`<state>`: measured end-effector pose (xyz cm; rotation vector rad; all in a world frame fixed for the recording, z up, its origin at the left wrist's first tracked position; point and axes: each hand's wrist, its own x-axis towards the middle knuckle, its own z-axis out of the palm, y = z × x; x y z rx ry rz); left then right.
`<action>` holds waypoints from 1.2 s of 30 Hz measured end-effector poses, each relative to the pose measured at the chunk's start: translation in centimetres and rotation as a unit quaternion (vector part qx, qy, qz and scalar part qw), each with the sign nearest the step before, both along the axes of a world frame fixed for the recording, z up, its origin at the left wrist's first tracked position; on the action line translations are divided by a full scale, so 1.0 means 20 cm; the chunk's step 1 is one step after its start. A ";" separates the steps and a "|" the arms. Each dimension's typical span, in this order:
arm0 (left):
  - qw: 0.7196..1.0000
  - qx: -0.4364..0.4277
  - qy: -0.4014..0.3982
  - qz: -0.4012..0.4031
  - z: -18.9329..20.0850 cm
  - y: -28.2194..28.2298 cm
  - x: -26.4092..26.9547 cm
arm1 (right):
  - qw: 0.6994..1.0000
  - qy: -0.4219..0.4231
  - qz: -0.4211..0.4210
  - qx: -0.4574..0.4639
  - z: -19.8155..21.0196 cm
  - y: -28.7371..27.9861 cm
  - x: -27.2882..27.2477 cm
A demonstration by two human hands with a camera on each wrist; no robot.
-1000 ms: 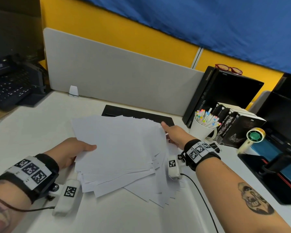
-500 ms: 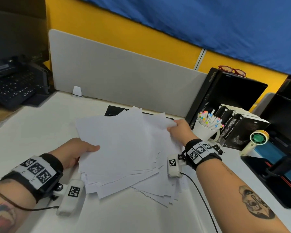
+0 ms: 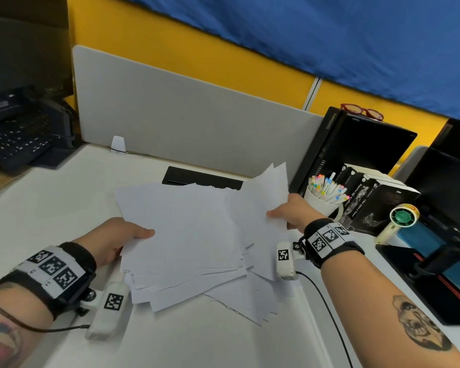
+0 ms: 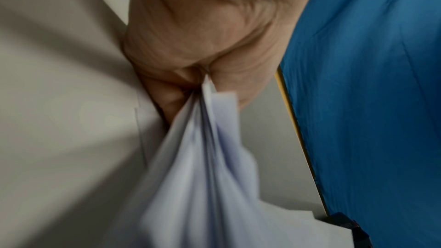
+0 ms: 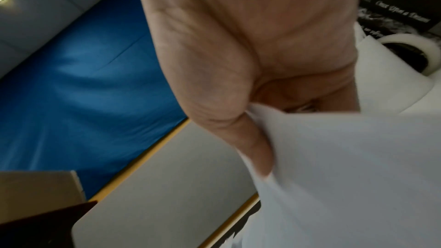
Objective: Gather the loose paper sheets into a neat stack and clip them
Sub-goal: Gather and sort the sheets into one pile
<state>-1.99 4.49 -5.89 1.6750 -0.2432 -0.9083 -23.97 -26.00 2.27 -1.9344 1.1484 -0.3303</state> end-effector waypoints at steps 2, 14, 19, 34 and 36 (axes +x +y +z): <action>1.000 0.000 0.002 0.002 0.00 0.00 0.00 | 0.994 0.048 -0.027 -0.099 0.00 0.00 0.03; 0.986 -0.101 0.076 0.107 0.03 -0.02 0.00 | 0.909 -0.413 -0.061 -0.016 0.19 0.20 0.25; 0.988 -0.123 0.083 0.048 0.08 0.00 -0.03 | 0.981 -0.169 0.094 -0.032 -0.06 0.35 0.34; 0.999 0.034 -0.025 0.002 0.02 0.01 0.01 | 0.972 0.177 0.046 -0.148 -0.25 0.00 0.17; 0.999 0.033 -0.021 0.003 -0.01 0.01 0.03 | 0.980 0.178 0.005 -0.091 -0.23 -0.06 0.13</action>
